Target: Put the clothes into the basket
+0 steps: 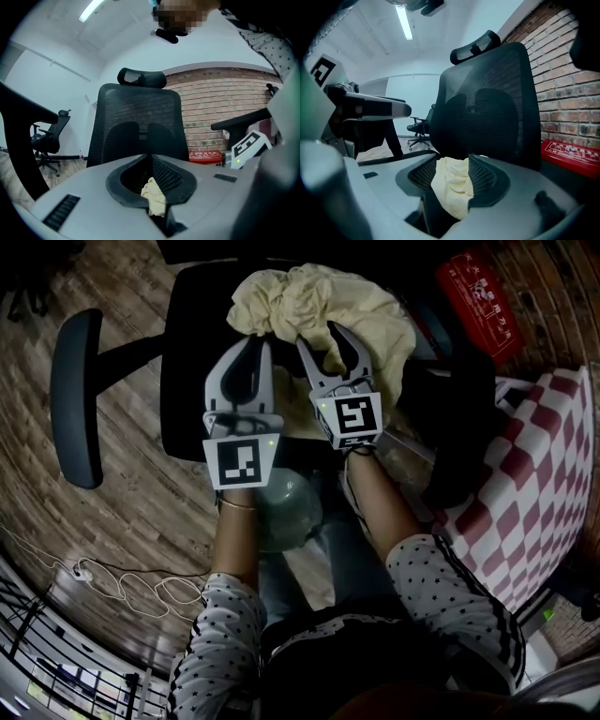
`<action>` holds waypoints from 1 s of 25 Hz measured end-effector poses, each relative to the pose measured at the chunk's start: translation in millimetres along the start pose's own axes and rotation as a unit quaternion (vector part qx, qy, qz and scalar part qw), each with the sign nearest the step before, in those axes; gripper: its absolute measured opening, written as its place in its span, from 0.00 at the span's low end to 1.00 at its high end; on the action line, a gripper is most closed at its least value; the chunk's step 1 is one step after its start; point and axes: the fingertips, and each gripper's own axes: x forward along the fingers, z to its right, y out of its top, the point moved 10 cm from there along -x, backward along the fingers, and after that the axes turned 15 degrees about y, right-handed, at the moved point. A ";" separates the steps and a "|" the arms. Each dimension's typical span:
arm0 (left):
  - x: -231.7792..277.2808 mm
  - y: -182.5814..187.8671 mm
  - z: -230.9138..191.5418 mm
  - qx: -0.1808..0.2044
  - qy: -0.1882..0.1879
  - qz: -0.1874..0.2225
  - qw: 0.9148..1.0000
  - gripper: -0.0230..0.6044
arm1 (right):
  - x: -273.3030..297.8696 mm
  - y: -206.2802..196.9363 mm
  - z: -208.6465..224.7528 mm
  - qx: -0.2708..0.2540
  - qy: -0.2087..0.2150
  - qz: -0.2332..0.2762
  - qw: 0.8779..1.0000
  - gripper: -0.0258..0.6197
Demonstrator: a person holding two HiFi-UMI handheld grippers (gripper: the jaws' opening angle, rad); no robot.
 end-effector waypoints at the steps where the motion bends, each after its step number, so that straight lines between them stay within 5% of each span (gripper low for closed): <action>1: 1.6 -0.6 0.1 -0.002 0.001 0.001 1.000 0.06 | 1.6 -1.3 1.3 -0.001 0.001 -0.003 1.000 0.35; 25: 8.9 -11.5 -12.8 0.003 0.010 -0.015 1.000 0.06 | 51.0 -32.3 16.5 0.018 -0.004 -0.080 0.997 0.39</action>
